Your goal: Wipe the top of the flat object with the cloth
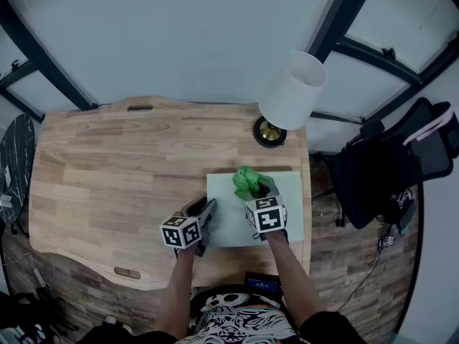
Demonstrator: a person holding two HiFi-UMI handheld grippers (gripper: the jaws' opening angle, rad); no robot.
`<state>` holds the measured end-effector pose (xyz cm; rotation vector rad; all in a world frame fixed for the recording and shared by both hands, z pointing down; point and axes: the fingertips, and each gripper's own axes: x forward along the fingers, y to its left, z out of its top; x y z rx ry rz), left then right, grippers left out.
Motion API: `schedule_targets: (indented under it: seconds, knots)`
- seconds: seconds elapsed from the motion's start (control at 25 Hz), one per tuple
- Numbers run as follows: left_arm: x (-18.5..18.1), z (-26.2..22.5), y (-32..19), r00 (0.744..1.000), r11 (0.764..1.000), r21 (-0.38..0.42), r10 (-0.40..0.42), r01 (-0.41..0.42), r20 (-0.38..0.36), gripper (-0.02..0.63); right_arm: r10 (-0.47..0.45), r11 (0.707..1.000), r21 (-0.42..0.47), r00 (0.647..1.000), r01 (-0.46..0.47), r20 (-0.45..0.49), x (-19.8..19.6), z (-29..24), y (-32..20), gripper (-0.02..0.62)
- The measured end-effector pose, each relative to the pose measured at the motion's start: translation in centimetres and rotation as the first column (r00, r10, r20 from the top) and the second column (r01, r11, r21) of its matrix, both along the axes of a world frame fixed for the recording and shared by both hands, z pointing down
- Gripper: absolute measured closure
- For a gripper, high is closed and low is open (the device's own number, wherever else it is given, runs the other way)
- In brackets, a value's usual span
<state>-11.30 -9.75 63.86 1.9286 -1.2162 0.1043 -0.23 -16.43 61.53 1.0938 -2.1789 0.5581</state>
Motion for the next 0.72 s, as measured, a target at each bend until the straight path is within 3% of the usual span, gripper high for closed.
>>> schedule_targets:
  seconds: [0.72]
  knots:
    - [0.0,0.1,0.1,1.0,1.0,0.001,0.004,-0.004,-0.016,0.463,-0.158,0.987,0.002,0.987,0.158,0.005,-6.4,0.1,1.6,0.474]
